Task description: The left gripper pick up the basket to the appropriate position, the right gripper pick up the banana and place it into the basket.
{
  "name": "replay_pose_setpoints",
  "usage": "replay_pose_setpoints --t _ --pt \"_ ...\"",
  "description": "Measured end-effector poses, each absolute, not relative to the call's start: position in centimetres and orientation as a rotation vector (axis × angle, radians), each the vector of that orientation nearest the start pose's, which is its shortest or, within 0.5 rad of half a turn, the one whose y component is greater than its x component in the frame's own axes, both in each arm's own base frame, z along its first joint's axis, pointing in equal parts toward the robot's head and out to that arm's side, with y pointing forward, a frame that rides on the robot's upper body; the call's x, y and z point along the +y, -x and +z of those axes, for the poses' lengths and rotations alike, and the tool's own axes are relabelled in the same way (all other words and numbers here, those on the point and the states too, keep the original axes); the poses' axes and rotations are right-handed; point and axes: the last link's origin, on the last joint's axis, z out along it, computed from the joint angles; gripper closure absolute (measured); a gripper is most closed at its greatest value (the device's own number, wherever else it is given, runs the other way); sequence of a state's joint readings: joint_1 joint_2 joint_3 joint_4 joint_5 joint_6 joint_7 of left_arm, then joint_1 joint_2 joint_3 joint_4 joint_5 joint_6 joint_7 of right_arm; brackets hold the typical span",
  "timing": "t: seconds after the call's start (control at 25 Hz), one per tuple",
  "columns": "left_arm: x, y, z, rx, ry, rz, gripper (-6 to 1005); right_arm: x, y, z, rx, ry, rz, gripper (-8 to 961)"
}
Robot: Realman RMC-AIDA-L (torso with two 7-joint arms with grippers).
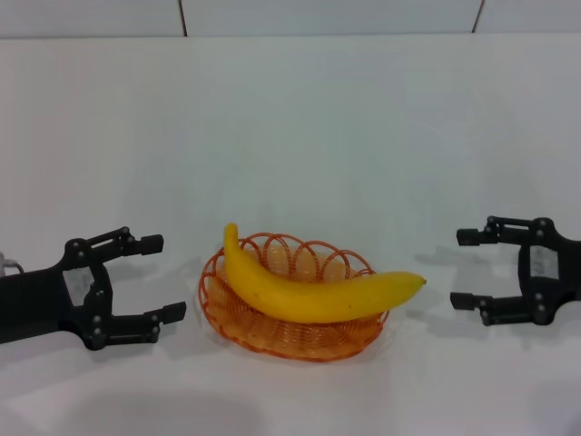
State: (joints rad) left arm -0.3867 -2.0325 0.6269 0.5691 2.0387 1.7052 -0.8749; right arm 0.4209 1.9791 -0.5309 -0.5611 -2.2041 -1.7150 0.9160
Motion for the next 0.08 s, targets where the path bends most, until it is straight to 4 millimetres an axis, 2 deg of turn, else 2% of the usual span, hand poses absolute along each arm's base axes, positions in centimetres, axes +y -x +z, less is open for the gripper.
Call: replay_pose_setpoints --t 0.08 --pt "26.88 30.93 0.75 -0.168 2.759 -0.669 110 27.34 -32.58 2.64 0.231 2.815 0.529 130"
